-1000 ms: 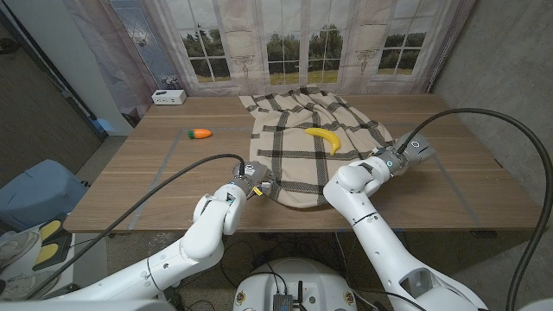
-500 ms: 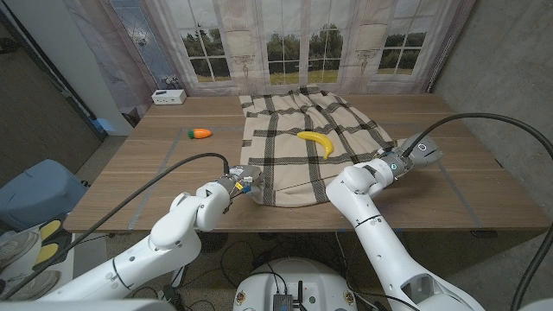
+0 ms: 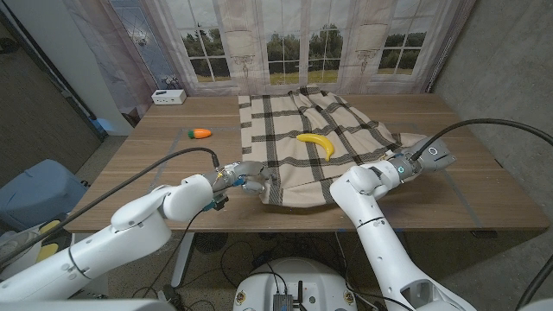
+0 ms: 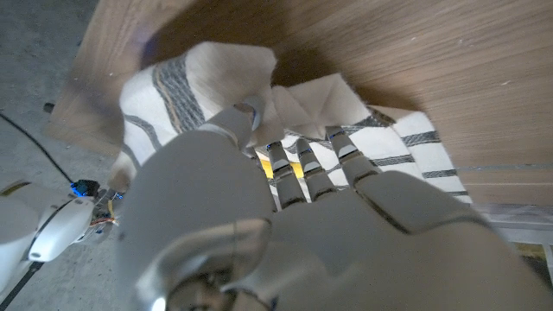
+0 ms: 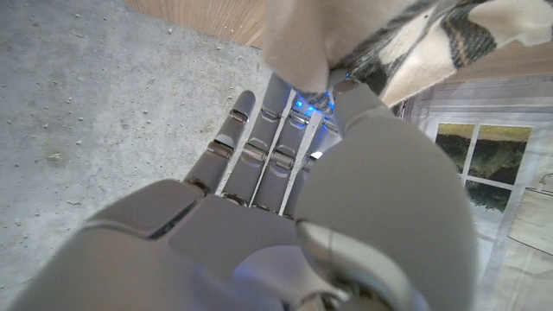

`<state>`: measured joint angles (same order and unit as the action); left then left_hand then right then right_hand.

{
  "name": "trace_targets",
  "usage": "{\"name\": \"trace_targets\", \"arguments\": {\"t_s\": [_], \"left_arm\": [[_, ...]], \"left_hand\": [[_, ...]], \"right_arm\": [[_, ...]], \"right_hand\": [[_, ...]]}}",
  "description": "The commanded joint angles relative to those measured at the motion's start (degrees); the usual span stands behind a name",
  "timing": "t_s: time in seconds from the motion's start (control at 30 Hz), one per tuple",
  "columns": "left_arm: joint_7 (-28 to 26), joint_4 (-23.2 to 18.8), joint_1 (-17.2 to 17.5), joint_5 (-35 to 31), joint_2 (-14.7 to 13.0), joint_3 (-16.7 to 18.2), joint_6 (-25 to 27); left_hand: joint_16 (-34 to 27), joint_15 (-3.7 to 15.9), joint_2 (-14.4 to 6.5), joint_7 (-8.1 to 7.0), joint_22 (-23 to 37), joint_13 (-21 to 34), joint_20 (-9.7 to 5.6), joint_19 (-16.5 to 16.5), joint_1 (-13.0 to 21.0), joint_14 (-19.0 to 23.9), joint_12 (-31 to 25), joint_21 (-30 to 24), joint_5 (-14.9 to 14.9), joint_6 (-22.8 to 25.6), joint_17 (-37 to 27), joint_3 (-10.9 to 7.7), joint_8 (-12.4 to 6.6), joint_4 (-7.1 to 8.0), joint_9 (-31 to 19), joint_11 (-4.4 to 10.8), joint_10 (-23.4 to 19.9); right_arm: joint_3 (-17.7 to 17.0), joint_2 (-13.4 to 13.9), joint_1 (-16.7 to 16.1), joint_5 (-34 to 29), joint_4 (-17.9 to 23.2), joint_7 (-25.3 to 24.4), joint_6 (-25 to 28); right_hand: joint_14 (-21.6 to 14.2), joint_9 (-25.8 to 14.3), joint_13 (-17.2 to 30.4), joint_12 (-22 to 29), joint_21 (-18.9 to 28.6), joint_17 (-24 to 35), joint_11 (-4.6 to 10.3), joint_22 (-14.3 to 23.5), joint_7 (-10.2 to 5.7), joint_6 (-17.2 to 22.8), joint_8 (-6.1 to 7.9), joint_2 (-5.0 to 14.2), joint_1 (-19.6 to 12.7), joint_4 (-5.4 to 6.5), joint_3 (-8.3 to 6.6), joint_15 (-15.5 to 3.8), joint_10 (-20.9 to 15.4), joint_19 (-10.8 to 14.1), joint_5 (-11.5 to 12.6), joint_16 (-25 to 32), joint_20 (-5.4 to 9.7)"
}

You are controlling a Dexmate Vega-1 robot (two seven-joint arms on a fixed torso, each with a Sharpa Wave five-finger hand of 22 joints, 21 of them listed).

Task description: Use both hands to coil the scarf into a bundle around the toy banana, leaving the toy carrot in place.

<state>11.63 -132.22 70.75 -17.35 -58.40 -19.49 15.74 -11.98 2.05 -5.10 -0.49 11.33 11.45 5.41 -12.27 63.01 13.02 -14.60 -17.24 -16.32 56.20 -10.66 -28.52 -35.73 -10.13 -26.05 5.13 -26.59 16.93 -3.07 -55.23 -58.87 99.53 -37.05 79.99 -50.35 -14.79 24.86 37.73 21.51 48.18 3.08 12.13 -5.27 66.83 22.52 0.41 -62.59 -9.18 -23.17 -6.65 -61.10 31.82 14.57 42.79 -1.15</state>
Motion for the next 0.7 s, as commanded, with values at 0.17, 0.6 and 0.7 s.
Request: {"name": "trace_targets", "arguments": {"t_s": [0.17, 0.6, 0.7], "left_arm": [[0.68, 1.94, 0.20, 18.29, -6.67, 4.44, -14.55], [3.67, 2.43, 2.12, 25.93, -11.40, 6.84, -21.94], [4.76, 3.36, 4.12, 29.09, -12.82, 8.78, -25.96]], "left_hand": [[0.12, 1.77, 0.86, 7.76, 0.14, 0.13, 0.30, -0.66, 0.26, 0.80, -0.09, -0.59, -1.09, 7.74, -0.19, -0.81, -0.88, 0.27, -0.92, 0.11, -0.84], [0.24, 1.56, 1.41, 8.06, 0.21, 0.15, 0.77, -0.44, 0.25, 1.02, -0.14, -0.55, -2.40, 7.97, -0.25, -1.59, -2.06, 0.54, -2.18, -0.51, -1.97], [0.20, 1.48, 1.52, 8.09, 0.23, 0.17, 0.91, -0.36, 0.19, 1.23, -0.19, -0.54, -2.78, 7.94, -0.27, -1.82, -2.37, 0.63, -2.54, -0.37, -2.40]], "right_arm": [[-2.97, 0.46, -3.19, 13.72, 7.50, -14.92, -1.17], [-3.56, 1.79, -2.36, 22.61, 9.69, -24.21, -1.83], [-3.71, 2.07, -1.83, 24.24, 9.97, -25.50, -2.41]], "right_hand": [[-0.85, -0.36, 0.19, -0.10, 0.30, 0.46, -0.49, 0.17, 2.56, 2.60, 0.54, -0.63, 0.26, -0.09, -0.90, -5.41, 0.14, -0.24, -0.46, -0.37, -0.15], [-1.04, -0.61, 0.46, 0.00, 0.44, 0.97, -0.84, 0.17, 2.85, 2.62, 0.67, -0.82, 0.30, -0.13, -1.61, -5.43, 0.00, -0.44, -0.83, -0.57, -0.29], [-1.07, -0.66, 0.58, 0.06, 0.46, 1.16, -0.86, 0.18, 2.80, 2.67, 0.71, -0.90, 0.35, -0.12, -1.67, -5.41, -0.01, -0.49, -0.94, -0.50, -0.36]]}}
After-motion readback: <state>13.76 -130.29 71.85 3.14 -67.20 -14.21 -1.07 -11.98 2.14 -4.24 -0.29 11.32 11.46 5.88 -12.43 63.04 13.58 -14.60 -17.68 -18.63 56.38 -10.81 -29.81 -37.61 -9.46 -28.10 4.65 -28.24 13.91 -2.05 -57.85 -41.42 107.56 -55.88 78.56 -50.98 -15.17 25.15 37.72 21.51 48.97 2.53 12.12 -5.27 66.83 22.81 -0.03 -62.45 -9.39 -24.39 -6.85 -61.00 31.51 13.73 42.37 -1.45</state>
